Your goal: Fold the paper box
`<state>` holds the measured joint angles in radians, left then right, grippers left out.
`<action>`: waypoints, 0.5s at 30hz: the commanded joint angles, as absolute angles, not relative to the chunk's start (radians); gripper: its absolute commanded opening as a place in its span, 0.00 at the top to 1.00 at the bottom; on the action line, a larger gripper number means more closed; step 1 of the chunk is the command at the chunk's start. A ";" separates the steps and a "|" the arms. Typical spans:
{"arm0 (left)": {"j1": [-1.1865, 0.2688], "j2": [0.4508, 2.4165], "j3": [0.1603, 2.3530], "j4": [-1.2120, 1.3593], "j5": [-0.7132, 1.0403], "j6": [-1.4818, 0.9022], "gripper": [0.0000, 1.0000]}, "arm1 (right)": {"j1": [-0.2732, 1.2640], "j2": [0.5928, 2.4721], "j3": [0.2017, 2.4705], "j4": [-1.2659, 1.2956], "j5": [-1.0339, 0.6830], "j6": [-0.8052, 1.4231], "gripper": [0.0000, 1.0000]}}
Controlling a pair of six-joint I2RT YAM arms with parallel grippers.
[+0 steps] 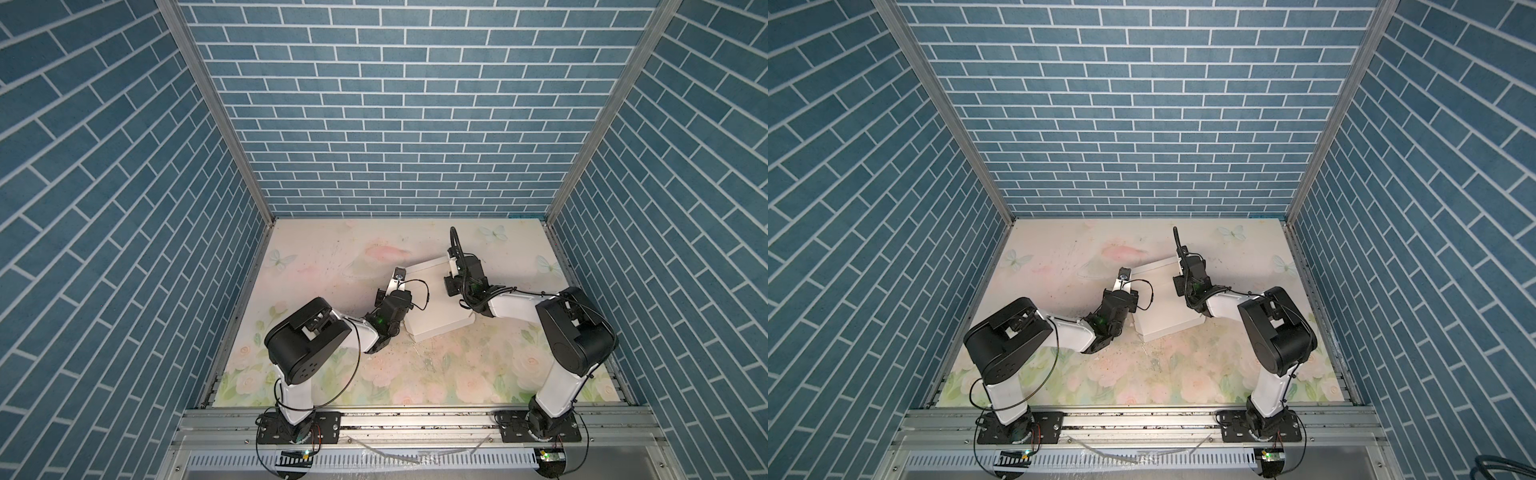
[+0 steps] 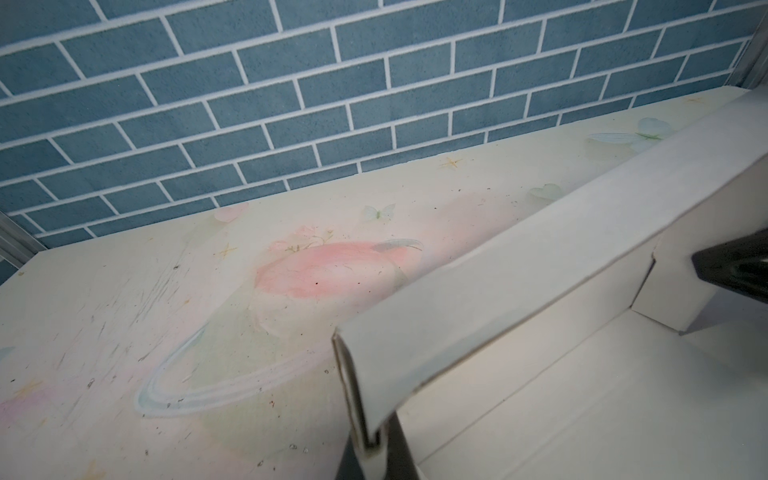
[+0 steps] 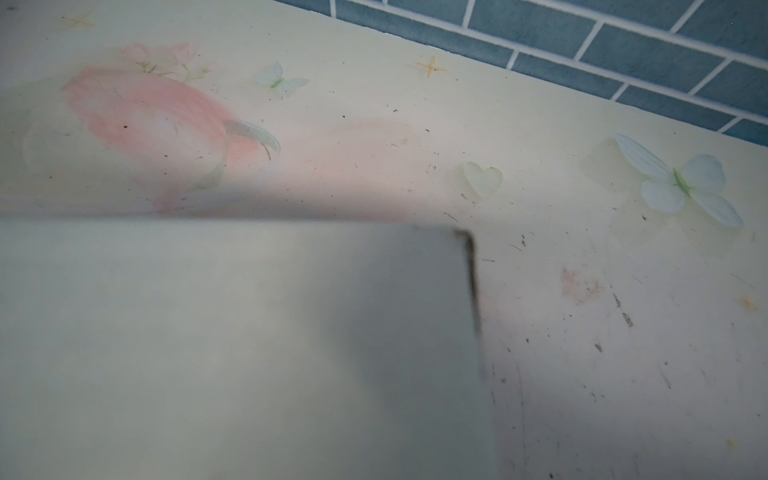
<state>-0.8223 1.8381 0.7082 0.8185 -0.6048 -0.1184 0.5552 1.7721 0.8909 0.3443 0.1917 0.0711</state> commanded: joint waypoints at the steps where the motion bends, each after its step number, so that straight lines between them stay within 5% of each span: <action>1: -0.825 1.897 0.674 0.615 -0.486 -0.091 1.00 | 0.574 1.755 0.896 0.370 0.148 0.054 0.92; 15: -0.822 1.909 0.675 0.624 -0.468 -0.080 1.00 | 0.572 1.808 0.917 0.446 0.167 0.063 0.84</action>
<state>-0.8162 1.8393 0.7082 0.8246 -0.5888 -0.1013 0.5556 1.7901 0.8909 0.3798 0.1959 0.0734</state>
